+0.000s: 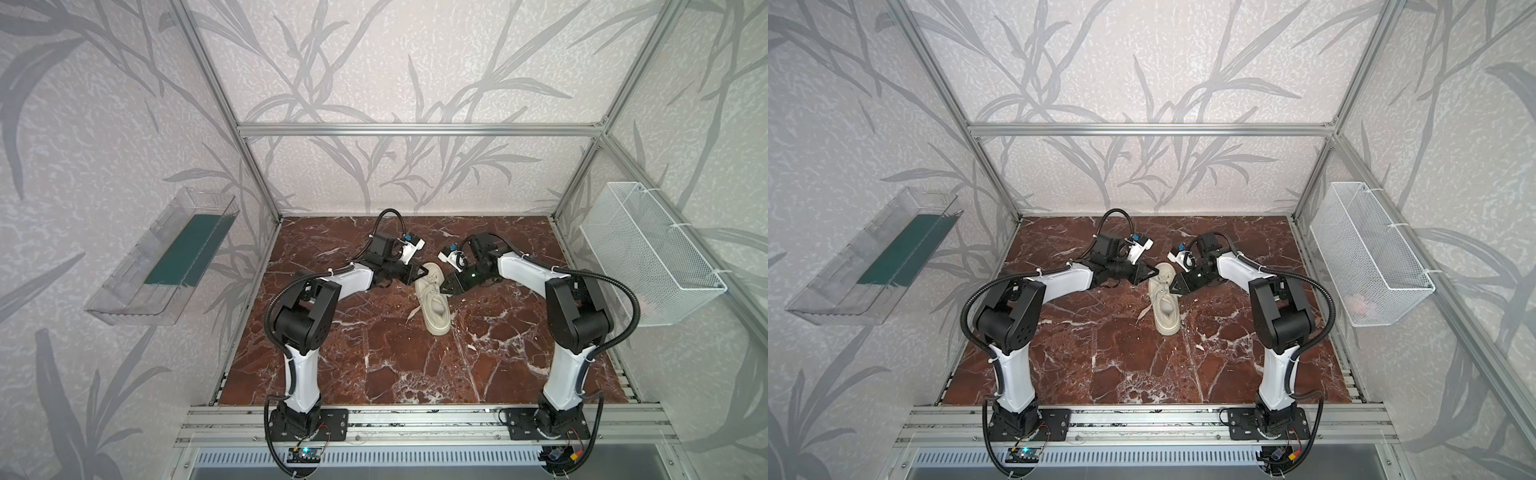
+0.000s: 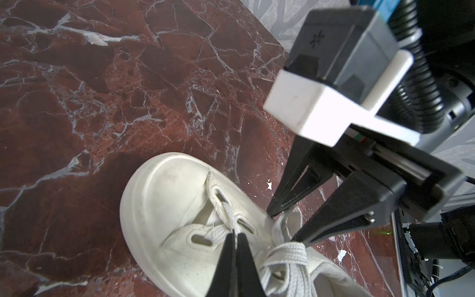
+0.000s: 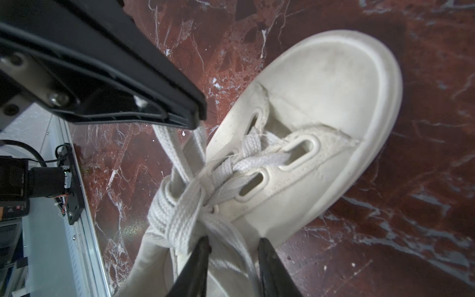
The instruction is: Tie the shoes
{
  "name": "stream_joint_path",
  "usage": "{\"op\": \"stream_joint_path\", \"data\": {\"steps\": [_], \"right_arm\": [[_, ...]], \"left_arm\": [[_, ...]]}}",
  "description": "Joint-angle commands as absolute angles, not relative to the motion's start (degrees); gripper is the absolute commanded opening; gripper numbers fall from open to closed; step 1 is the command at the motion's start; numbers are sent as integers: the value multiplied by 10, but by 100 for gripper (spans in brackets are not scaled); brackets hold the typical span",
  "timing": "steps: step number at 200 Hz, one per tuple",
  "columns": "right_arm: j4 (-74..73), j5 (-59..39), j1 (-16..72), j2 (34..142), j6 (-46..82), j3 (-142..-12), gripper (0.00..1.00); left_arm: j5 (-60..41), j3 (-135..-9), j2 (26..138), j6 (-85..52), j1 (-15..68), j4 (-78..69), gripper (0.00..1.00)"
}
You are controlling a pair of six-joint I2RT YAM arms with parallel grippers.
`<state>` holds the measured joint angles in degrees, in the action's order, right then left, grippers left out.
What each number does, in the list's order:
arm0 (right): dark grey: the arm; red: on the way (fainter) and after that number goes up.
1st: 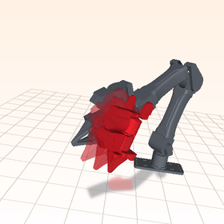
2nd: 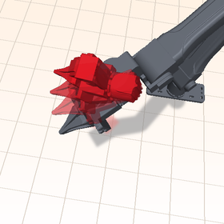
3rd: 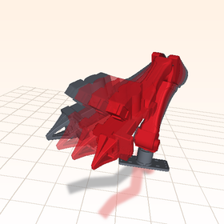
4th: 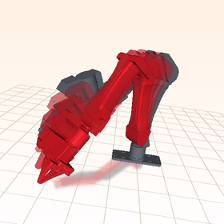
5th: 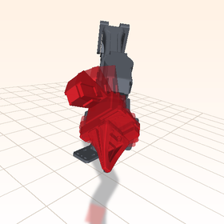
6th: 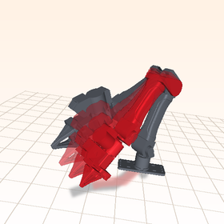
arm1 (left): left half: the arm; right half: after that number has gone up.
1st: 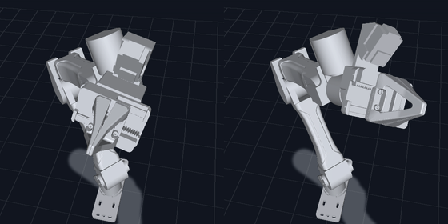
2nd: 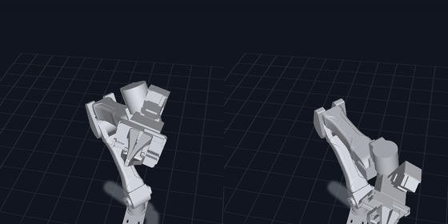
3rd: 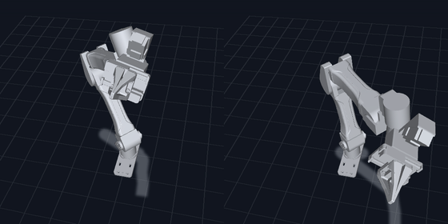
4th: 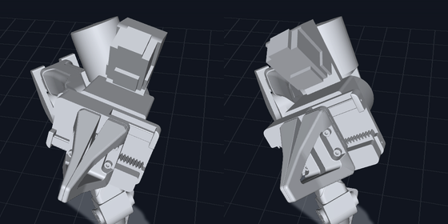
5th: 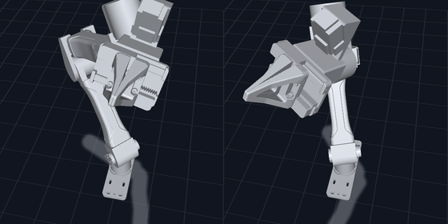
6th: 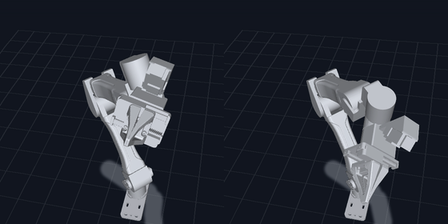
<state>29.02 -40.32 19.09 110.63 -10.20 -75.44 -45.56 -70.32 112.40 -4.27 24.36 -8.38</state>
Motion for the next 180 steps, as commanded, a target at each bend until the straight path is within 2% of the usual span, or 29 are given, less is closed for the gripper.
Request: {"op": "stream_joint_path", "data": {"steps": [1, 64, 180], "right_arm": [[300, -427, 195, 1129, -112, -769, 30], [283, -440, 193, 1107, -102, -753, 0], [261, -412, 176, 1009, -74, -670, 0]], "left_arm": [[-469, -700, 1130, -47, 242, -96, 0], [-466, -699, 1124, -47, 241, -95, 0], [-446, -670, 1083, -36, 237, -87, 0]]}}
